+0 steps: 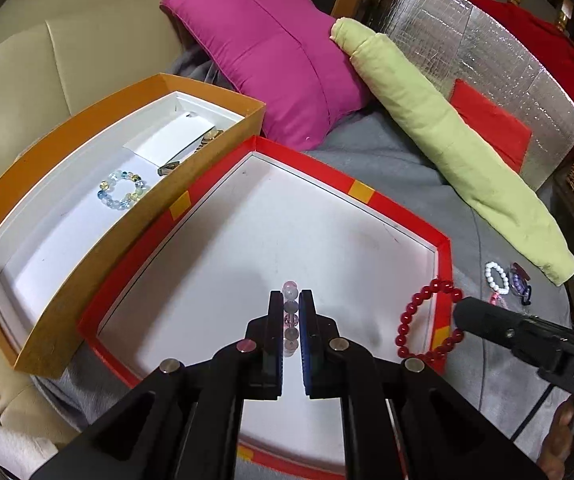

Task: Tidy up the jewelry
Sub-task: 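Carry both bracelets into the red-rimmed tray and open both grippers, then move both open grippers back over the remaining jewelry, then grasp the black cord keychain loop with the right gripper, then grasp the pink-and-white bead bracelet with the left gripper while the right holds the keychain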

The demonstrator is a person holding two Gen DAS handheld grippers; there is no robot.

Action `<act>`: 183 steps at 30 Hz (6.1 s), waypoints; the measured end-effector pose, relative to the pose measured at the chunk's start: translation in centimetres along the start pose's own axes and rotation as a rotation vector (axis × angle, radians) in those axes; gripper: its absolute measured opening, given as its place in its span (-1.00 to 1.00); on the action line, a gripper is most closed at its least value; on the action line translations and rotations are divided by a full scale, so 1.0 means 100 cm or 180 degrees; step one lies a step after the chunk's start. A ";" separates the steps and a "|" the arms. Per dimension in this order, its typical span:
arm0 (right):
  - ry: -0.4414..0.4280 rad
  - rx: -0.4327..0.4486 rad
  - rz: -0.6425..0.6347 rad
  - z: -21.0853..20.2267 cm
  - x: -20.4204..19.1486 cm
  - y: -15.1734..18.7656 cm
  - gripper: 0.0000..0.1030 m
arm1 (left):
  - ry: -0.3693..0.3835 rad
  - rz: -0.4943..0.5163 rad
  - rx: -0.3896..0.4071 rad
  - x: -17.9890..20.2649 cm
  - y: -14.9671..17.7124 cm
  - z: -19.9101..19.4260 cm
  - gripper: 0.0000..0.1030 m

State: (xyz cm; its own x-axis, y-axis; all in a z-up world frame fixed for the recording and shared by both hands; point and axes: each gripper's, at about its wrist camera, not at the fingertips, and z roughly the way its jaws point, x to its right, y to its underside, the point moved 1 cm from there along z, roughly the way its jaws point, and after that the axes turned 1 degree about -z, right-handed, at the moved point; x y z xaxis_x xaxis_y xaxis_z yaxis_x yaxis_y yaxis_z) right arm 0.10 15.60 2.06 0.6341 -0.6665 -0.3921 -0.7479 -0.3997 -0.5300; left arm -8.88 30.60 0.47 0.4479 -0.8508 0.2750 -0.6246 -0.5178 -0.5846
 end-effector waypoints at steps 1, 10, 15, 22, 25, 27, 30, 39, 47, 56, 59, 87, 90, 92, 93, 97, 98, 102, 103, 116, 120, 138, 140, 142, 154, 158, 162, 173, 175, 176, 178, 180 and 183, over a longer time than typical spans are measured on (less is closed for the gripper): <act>0.0009 -0.0023 0.0012 0.006 0.002 -0.002 -0.79 | -0.0008 0.0004 -0.0013 0.000 -0.001 0.004 -0.85; 0.0220 -0.0196 0.0068 0.038 0.029 -0.003 -0.80 | -0.0174 0.0045 -0.0118 -0.008 -0.003 0.029 -0.85; 0.0260 -0.0240 0.0059 0.048 0.034 -0.003 -0.79 | -0.0288 0.0061 -0.0164 -0.013 -0.004 0.038 -0.85; 0.0362 -0.0253 -0.0032 0.056 0.032 -0.008 -0.77 | -0.0461 0.0077 -0.0204 -0.018 -0.007 0.043 -0.85; 0.0367 -0.0168 -0.0048 0.047 0.032 -0.009 -0.60 | -0.0556 0.0063 -0.0168 -0.017 -0.008 0.037 -0.83; 0.0402 -0.0077 -0.0050 0.037 0.033 -0.010 0.13 | -0.0571 0.0037 -0.0138 -0.017 -0.009 0.032 -0.79; 0.0443 0.0071 -0.0064 0.014 0.035 -0.010 0.27 | -0.0603 0.0018 -0.0050 -0.014 -0.012 0.018 -0.51; 0.0795 0.0160 0.0302 -0.064 0.101 0.022 0.91 | -0.0680 0.0123 0.0325 0.037 -0.009 -0.026 0.19; 0.1470 0.0018 0.0689 -0.118 0.199 0.095 0.91 | -0.0238 0.0836 0.0182 0.170 0.045 -0.010 0.30; 0.2161 -0.0093 0.0716 -0.137 0.255 0.135 0.97 | -0.0194 0.1400 -0.0266 0.258 0.107 0.054 0.30; 0.2127 -0.0006 0.0794 -0.135 0.264 0.139 1.00 | -0.0278 0.1343 -0.0410 0.250 0.110 0.071 0.32; 0.2149 0.0125 0.0917 -0.140 0.237 0.160 1.00 | -0.0254 0.1132 -0.0520 0.231 0.110 0.080 1.00; 0.2112 0.0124 0.0905 -0.140 0.237 0.165 1.00 | -0.0283 0.1129 -0.0529 0.232 0.109 0.081 1.00; 0.2136 0.0134 0.0924 -0.142 0.239 0.168 1.00 | -0.0293 0.1132 -0.0531 0.232 0.110 0.081 1.00; 0.2147 0.0131 0.0966 -0.143 0.240 0.170 1.00 | -0.0295 0.1130 -0.0537 0.232 0.110 0.080 1.00; 0.2186 0.0004 0.0980 -0.145 0.246 0.165 1.00 | -0.0297 0.1125 -0.0558 0.232 0.110 0.080 1.00; 0.2195 -0.0009 0.0974 -0.147 0.248 0.161 0.96 | -0.0299 0.1122 -0.0566 0.232 0.110 0.080 1.00; 0.2175 0.0102 0.0975 -0.161 0.250 0.136 0.79 | -0.0314 0.1117 -0.0578 0.233 0.110 0.080 1.00; 0.2134 0.0138 0.0964 -0.163 0.251 0.126 0.79 | -0.0318 0.1116 -0.0579 0.234 0.110 0.079 1.00; 0.1883 -0.0082 0.1150 -0.106 0.287 0.020 -0.06 | -0.0313 0.1116 -0.0570 0.234 0.109 0.080 1.00; 0.1925 -0.0132 0.1183 -0.088 0.295 0.008 -0.18 | -0.0315 0.1110 -0.0562 0.235 0.108 0.081 1.00; 0.1637 0.0435 0.1503 -0.167 0.312 0.103 -0.80 | -0.0326 0.1093 -0.0493 0.234 0.106 0.081 1.00; 0.1592 0.0533 0.1460 -0.173 0.305 0.115 -0.80 | -0.0325 0.1099 -0.0483 0.235 0.107 0.080 1.00; 0.1511 0.0619 0.1465 -0.177 0.300 0.124 -0.80 | -0.0308 0.1103 -0.0462 0.236 0.108 0.077 1.00; 0.1136 0.0738 0.1468 -0.176 0.299 0.120 -0.80 | -0.0039 0.1169 -0.0236 0.296 0.067 0.076 0.90; 0.1068 0.0774 0.1579 -0.180 0.306 0.123 -0.80 | -0.0173 0.1144 -0.0522 0.312 0.056 0.110 0.30; 0.0972 0.0781 0.1630 -0.180 0.310 0.121 -0.80 | -0.0231 0.1213 -0.0594 0.316 0.058 0.133 -0.86; 0.0947 0.0870 0.1570 -0.186 0.302 0.122 -0.80 | 0.0027 0.1350 -0.0271 0.308 0.086 0.066 -0.87; 0.0938 0.0894 0.1532 -0.189 0.297 0.122 -0.80 | 0.0080 0.1333 -0.0221 0.307 0.080 0.054 -0.87; 0.0941 0.0907 0.1508 -0.190 0.295 0.121 -0.80 | 0.0111 0.1329 -0.0170 0.307 0.082 0.044 -0.87; 0.0946 0.0923 0.1458 -0.193 0.290 0.120 -0.80 | 0.0120 0.1352 -0.0108 0.310 0.083 0.034 -0.87; 0.0945 0.0940 0.1416 -0.196 0.285 0.120 -0.80 | 0.0106 0.1366 -0.0034 0.312 0.085 0.022 -0.87; 0.0963 0.0952 0.1353 -0.200 0.277 0.119 -0.80 | 0.0072 0.1421 0.0005 0.316 0.091 0.012 -0.87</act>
State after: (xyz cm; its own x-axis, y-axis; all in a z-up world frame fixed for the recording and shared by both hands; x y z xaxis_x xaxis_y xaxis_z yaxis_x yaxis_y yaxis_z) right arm 4.87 -20.18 -0.11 0.1746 -0.8961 -0.4080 -0.8080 0.1064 -0.5795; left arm 0.37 -0.93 2.88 0.1205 -0.9926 0.0120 -0.7527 -0.0992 -0.6508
